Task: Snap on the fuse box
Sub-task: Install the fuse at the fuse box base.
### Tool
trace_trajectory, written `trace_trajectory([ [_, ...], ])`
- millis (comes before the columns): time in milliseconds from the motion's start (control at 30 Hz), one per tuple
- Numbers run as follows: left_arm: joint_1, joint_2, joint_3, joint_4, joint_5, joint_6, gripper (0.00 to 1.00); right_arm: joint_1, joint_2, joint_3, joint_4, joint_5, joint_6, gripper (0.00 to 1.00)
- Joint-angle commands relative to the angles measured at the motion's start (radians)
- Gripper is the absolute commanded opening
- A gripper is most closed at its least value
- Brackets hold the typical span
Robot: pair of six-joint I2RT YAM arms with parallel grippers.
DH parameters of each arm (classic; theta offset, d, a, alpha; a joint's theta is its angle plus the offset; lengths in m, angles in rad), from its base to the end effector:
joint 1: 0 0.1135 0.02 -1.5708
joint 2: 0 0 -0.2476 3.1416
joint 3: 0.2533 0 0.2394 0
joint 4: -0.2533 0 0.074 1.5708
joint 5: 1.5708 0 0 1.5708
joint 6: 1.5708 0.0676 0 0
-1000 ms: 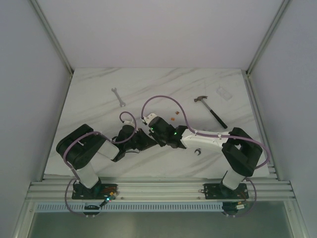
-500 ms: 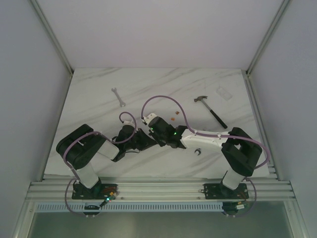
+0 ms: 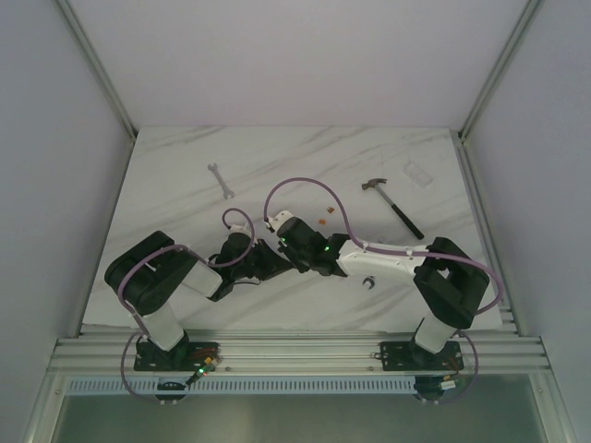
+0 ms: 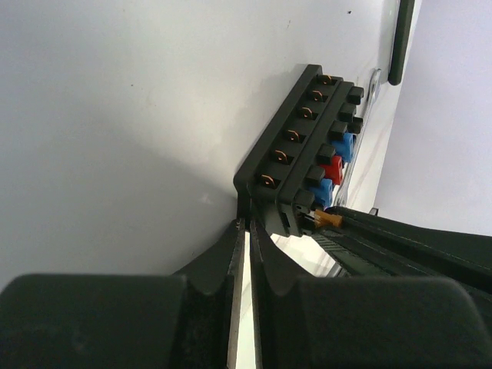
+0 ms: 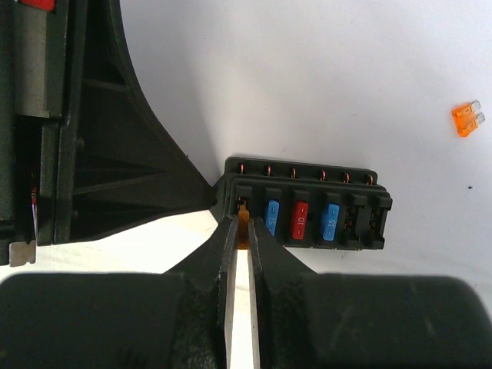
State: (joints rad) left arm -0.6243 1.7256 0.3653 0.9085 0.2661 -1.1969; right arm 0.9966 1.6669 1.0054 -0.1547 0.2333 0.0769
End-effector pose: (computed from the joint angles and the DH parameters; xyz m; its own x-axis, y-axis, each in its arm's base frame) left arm 0.2253 -0.1842 0.0832 -0.8331 -0.5068 -0.2217 -0.0537 0.4730 -0.8794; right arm 0.2082 0.2931 0.1631 -0.4507 -0.5591 -0.6959 -0.6983 0.7065 -0.1153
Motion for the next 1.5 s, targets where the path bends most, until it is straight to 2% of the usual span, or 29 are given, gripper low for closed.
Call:
trace_trajectory([
  [0,-0.003,0.031,-0.003,-0.087,-0.050,-0.001,0.16,0.006,-0.023,0.024,-0.021,0.025,0.006,0.00],
  [1467,-0.006,0.041,-0.005,-0.087,-0.050,-0.007,0.15,-0.023,0.078,0.050,-0.177,-0.011,0.035,0.00],
])
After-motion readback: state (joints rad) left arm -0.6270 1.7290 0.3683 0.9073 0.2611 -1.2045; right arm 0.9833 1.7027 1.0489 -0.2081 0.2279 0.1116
